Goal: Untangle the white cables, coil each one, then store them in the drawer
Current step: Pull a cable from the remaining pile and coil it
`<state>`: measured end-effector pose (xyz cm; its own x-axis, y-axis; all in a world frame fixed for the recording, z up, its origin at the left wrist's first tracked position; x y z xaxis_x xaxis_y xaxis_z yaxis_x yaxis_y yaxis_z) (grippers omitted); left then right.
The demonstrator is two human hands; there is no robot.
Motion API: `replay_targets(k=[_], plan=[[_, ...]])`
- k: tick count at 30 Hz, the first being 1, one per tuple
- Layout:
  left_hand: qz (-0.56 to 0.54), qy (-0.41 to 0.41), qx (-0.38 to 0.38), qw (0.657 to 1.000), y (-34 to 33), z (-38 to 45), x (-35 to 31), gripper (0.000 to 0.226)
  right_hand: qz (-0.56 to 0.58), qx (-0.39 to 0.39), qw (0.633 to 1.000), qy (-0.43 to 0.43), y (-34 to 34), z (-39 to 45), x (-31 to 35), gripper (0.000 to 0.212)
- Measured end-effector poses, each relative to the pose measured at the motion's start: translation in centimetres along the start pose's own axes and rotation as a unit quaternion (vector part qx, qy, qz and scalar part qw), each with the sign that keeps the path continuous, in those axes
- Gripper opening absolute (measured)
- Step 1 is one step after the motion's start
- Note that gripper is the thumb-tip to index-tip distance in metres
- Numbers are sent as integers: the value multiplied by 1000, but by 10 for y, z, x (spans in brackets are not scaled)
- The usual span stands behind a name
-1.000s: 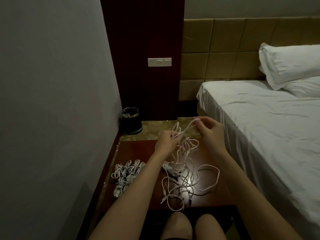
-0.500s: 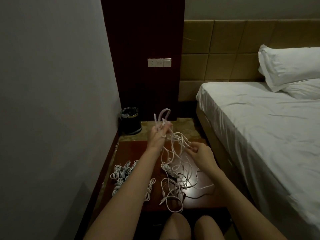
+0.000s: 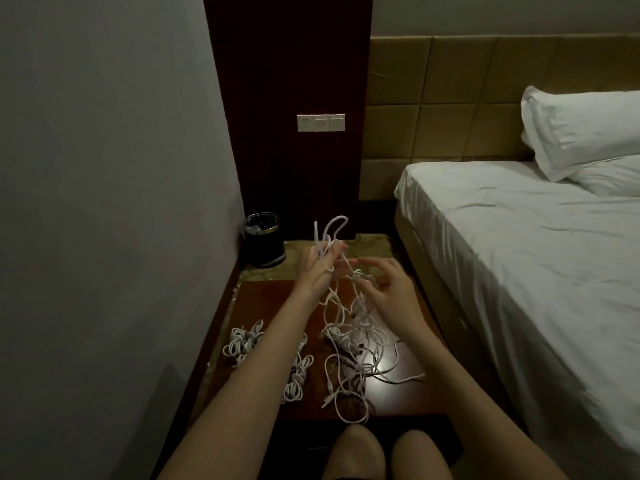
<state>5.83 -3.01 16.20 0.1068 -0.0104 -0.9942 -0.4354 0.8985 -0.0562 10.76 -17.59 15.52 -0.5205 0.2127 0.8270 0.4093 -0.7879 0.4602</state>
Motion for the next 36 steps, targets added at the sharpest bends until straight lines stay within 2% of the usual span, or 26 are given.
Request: replay_targets(k=[4, 8, 11, 14, 16, 21, 24, 28, 29, 32, 36], plan=[[30, -24, 6, 999, 0, -5, -10, 21, -44, -23, 998, -25, -2, 2, -2, 10], [10, -39, 11, 999, -2, -9, -22, 18, -168, 35, 984, -48, -15, -4, -22, 8], [20, -45, 18, 999, -9, -11, -28, 18, -128, 6, 991, -38, -11, -4, -13, 16], [43, -43, 25, 998, -16, -12, -32, 20, -108, 38, 993, -39, -18, 0, -10, 18], [10, -38, 24, 999, -15, -10, -34, 20, -120, 66, 989, -50, -24, -1, -15, 16], [-83, -53, 25, 995, -11, -8, -55, 22, -108, 41, 993, -34, -15, 1, -17, 13], [-77, -66, -17, 995, 4, -8, -64, 20, -27, 36, 997, -57, -2, 7, -18, 17], [-138, -12, -28, 990, 28, -8, -53, 21, 213, -2, 972, -94, 22, 5, -22, 19], [-140, 10, -19, 990, 29, -9, -49, 23, 236, 1, 967, -98, 24, 5, -23, 19], [-104, 60, 43, 992, 20, -17, -45, 23, 209, 11, 972, -110, 27, 3, -25, 16], [-9, 84, 111, 990, 12, -26, -50, 30, 246, -80, 953, -158, 52, -8, -41, 15]])
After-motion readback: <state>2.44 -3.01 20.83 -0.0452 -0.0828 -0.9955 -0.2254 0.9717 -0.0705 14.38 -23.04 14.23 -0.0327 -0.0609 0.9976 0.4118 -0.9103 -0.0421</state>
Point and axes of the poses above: each hand's wrist, its own z-axis towards the middle knuckle, its own y-axis out of the back of the hand, x = y × z, the point moved 9 cm from there along z, towards the middle knuckle, and after that the axes turned 8 degrees about x, right-handed, at the moved point
